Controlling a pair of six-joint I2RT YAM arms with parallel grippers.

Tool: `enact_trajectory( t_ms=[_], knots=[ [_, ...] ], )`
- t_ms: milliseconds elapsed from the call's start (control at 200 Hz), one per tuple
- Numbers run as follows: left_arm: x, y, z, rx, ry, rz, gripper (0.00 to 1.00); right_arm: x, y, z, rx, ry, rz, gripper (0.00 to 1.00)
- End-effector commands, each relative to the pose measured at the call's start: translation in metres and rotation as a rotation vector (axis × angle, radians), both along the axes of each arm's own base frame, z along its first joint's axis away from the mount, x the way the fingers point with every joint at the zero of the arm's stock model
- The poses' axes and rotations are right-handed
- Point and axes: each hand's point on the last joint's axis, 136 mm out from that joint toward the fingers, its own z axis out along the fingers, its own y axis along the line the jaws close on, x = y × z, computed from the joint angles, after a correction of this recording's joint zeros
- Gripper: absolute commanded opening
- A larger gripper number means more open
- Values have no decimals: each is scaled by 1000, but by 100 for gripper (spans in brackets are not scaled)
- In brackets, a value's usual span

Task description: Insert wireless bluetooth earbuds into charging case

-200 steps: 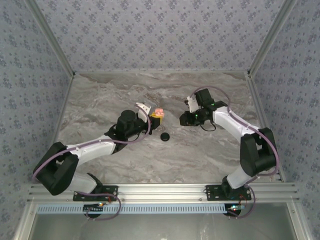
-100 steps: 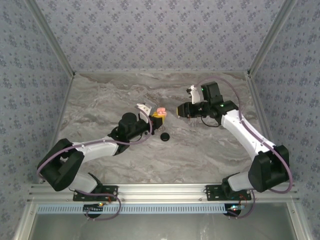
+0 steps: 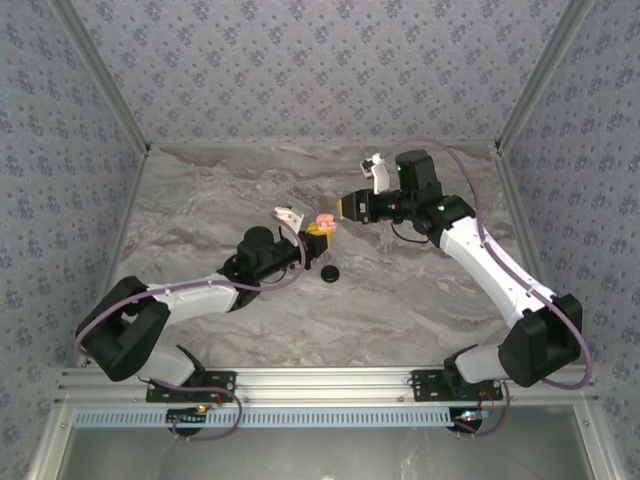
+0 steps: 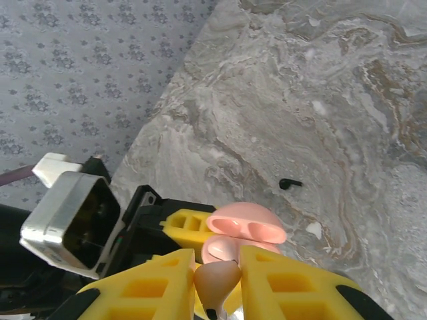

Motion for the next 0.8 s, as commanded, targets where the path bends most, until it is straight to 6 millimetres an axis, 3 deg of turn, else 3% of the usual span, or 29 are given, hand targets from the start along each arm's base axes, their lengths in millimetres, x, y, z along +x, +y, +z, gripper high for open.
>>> enact_trajectory(
  t_ms=[0,530,795],
  knots=[
    [-3,-9,32,-66,-50,-35,6,4,8,21,39,-42,-3,24],
    [-7,-6,62,-112,-96,-39,6,4,22,12,-12,-59,-24,24],
    [-9,-6,68,-124,-104,-47,6,5,25,12,-10,-59,-21,25]
  ],
)
